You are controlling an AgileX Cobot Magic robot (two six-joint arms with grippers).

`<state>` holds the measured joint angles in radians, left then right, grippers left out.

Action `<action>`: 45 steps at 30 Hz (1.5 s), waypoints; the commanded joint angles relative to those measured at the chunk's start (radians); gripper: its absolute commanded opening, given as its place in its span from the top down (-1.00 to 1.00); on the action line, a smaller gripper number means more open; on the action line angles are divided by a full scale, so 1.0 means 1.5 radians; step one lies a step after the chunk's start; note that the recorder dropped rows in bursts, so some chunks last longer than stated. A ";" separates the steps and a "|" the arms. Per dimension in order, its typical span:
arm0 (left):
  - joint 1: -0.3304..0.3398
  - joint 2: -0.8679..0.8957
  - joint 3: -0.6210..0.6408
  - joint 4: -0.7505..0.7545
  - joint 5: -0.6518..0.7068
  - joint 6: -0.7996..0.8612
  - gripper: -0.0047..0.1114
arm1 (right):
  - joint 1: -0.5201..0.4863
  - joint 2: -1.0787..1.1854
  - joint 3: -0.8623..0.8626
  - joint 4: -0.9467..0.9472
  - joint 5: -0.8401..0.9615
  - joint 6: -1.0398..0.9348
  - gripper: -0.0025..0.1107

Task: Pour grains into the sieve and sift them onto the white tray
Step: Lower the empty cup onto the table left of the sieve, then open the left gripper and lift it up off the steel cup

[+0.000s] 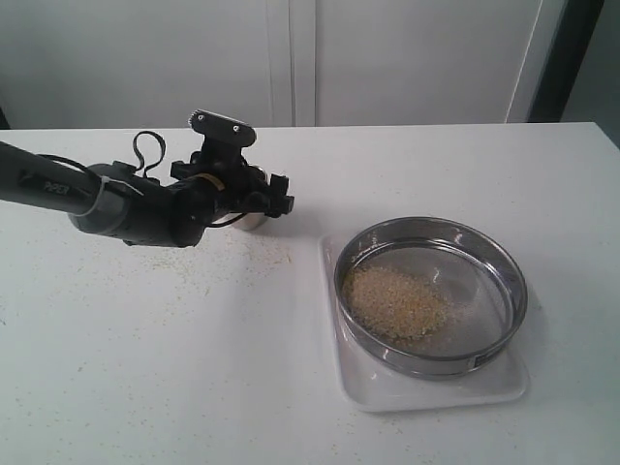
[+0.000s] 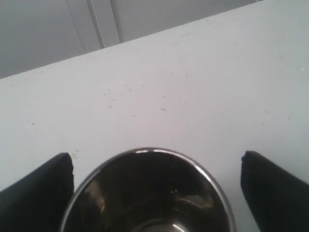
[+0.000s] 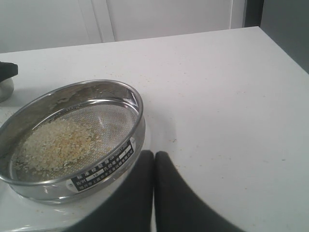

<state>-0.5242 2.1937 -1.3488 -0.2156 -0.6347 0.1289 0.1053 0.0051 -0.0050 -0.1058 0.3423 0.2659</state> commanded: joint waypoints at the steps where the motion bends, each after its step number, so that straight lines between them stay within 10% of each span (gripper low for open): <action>1: 0.003 -0.025 -0.002 -0.003 0.022 0.003 -0.69 | 0.003 -0.003 0.003 0.000 -0.005 0.001 0.96; 17: 0.003 -0.147 -0.002 -0.003 0.157 0.056 -0.43 | 0.003 -0.003 0.003 0.000 -0.005 0.001 0.96; 32: 0.003 -0.199 -0.002 -0.003 0.319 0.068 0.92 | 0.003 -0.003 0.003 0.000 -0.005 0.001 0.96; 45: 0.003 -0.266 -0.002 0.022 0.519 0.203 0.92 | 0.003 -0.003 0.003 0.000 -0.005 0.001 0.96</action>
<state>-0.5242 1.8246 -1.3488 -0.2089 0.0608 0.3933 0.1053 0.0051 -0.0050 -0.1058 0.3423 0.2659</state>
